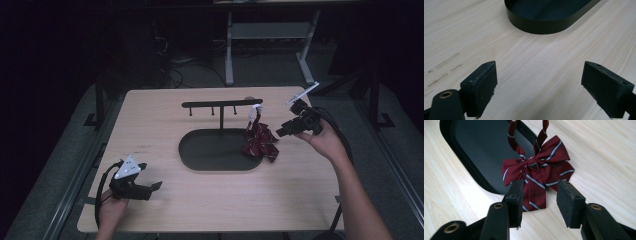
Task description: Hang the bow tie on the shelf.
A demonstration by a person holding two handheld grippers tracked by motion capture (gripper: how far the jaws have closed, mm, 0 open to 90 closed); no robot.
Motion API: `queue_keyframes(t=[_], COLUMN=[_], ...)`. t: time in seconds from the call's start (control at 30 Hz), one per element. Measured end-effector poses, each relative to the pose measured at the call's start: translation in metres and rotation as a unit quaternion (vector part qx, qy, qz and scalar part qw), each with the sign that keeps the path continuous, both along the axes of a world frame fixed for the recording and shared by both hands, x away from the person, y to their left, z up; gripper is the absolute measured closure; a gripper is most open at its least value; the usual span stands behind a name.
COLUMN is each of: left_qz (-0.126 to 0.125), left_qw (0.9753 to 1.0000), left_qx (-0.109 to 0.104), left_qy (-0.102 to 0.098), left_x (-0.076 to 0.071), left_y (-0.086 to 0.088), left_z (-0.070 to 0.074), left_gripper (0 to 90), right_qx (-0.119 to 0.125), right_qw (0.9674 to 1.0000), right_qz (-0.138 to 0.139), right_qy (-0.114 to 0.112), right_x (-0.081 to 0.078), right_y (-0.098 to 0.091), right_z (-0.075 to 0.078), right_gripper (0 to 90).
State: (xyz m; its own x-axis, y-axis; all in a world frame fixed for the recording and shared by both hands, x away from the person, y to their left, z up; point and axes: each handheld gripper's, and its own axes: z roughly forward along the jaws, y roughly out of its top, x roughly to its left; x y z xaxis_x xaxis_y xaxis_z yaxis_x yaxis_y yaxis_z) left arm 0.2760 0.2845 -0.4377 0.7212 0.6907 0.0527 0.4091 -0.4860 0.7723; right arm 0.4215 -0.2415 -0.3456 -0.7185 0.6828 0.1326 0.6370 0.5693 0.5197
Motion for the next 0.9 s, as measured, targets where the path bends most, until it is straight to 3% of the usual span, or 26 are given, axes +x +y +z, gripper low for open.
queue_keyframes(t=[0.9], left_qz=[0.0], left_qw=[1.0], left_qx=[0.001], left_qy=[-0.002], left_x=[0.0], left_y=[0.0], left_z=[0.001], left_gripper=[13.2], right_qx=[0.017], right_qw=[0.9998], right_qz=[-0.005], right_qy=[-0.001], right_x=[-0.016], right_y=[-0.009], right_z=[-0.015], right_gripper=[51.3])
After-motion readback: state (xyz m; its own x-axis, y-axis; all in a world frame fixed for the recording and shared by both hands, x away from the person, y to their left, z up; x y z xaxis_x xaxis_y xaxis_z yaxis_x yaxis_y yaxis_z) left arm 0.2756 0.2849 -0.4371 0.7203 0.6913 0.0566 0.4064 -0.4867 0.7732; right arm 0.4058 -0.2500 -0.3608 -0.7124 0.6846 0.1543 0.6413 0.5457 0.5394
